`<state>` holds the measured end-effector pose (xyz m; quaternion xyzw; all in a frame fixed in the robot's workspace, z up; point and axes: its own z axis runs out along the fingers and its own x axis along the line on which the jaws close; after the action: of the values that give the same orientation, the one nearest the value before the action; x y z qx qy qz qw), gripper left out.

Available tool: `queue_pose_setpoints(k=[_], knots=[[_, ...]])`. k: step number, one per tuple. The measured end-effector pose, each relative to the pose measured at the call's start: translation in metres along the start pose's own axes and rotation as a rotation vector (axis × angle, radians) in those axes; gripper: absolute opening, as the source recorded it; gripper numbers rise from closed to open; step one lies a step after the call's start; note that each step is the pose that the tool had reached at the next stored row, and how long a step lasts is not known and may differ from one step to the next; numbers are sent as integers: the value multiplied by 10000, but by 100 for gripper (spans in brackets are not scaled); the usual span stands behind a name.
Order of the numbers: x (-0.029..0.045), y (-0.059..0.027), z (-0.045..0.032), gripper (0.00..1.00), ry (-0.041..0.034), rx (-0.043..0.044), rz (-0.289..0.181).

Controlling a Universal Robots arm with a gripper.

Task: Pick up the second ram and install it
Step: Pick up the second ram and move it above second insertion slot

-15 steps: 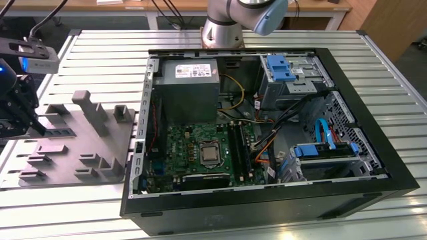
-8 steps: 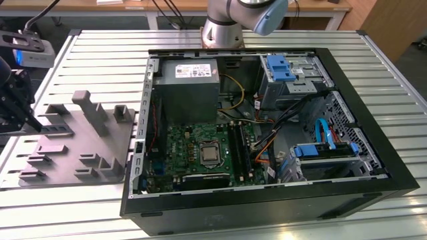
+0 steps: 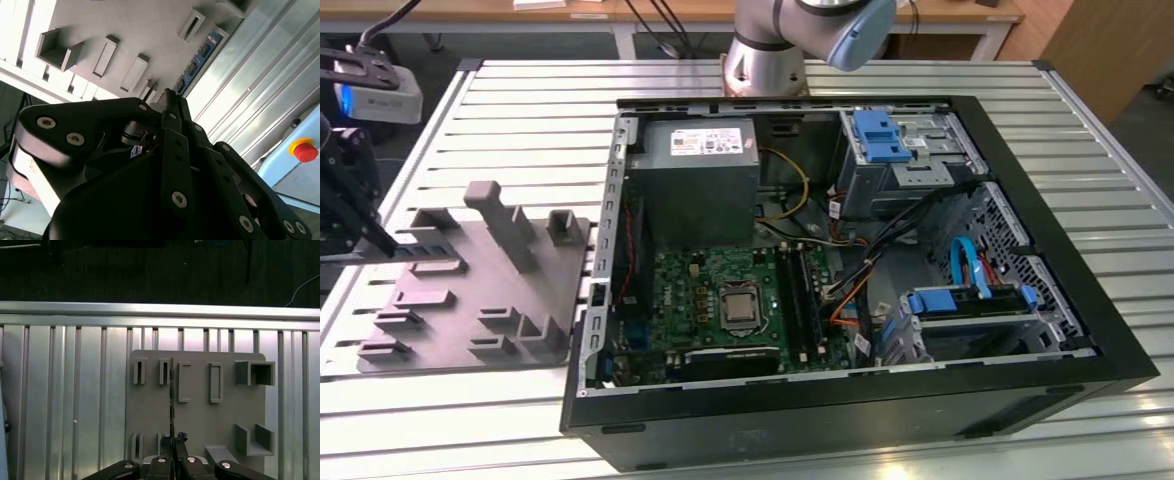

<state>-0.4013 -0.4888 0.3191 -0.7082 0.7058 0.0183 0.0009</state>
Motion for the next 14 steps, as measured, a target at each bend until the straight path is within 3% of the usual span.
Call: queue_pose_setpoints(k=[14], knots=[[-8,7,-275,14,-4,-1,0]])
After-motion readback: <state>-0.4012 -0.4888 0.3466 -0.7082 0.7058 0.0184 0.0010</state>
